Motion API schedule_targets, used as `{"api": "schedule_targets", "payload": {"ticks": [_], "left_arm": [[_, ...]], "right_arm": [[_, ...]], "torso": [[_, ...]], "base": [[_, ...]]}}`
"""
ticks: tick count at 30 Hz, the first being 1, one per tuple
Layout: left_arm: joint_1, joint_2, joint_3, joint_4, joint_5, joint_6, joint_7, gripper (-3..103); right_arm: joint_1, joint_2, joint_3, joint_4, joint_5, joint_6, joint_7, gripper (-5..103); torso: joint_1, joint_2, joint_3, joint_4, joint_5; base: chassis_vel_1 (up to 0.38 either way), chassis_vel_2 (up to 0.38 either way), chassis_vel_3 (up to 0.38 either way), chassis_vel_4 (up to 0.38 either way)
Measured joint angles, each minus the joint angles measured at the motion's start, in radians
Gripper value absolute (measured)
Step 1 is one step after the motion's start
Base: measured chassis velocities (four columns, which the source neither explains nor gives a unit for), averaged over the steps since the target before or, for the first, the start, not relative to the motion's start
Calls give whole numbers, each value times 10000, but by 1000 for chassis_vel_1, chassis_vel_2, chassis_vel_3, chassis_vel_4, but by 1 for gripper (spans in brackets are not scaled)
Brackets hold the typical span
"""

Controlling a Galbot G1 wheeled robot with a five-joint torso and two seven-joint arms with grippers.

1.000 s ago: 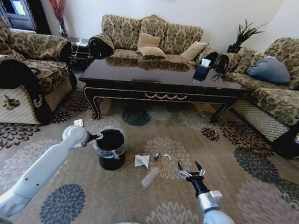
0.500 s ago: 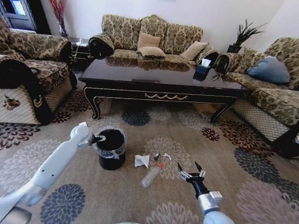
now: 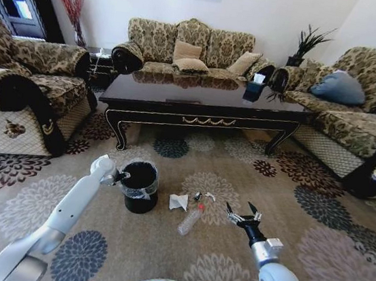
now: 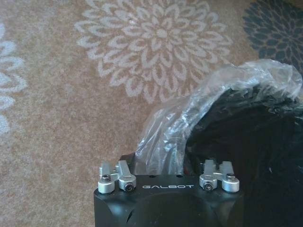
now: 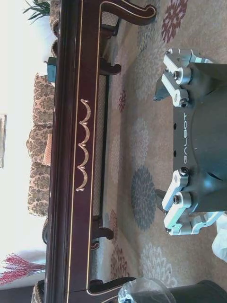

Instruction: Move to the front of the table and pick up the trash from the floor, then place it into the trash bin.

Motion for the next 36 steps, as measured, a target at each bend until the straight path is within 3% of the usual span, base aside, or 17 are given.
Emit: {"api": "schedule_targets", "payload": {"ticks": [2,6,8,12,14,18,23,29,36], "left_arm": [[0,-26,7,10,-5,0,-30,59],[25,-46,3,35,-6,-2,-66,38],[45,-39,-13,35,-6,-3,-67,38],[129,41,-52,0,-5,-4,-65,16],[152,64,-53,-28,0,-5,-67,16],[250,134,-171,-56,39,0,-131,2],[314,218,-194,-186,16,1,-179,2],[587,484,-388,-760,-458,2,-662,0],[1602,1231,-1061,-2305,-1284,4,-1300,0]], "right_arm": [[-7,-5,3,-5,-1,3,0,100],[11,-26,5,-2,6,4,6,100],[18,-30,-5,-3,6,4,10,100],[65,-49,-95,-26,6,-29,65,100],[86,-50,-123,-37,7,-43,89,100],[179,-54,-259,-101,37,-76,140,100],[216,-21,-342,-152,38,-82,145,100],[291,-69,-402,-180,37,-201,243,100],[612,-642,-508,238,922,-1139,1107,100]], "torso": [[0,0,0,0,1],[0,0,-1,0,2],[0,0,-1,1,2],[0,0,-1,0,2],[0,1,-2,0,0],[-1,1,-2,10,7],[0,0,0,1,-6],[0,0,3,-4,-9],[0,0,1,-2,-3]], "base": [[0,0,0,0],[0,0,0,0],[0,0,0,0],[0,0,0,0],[0,0,0,0],[0,0,0,0],[0,0,0,0],[0,0,0,0],[0,0,0,0]]}}
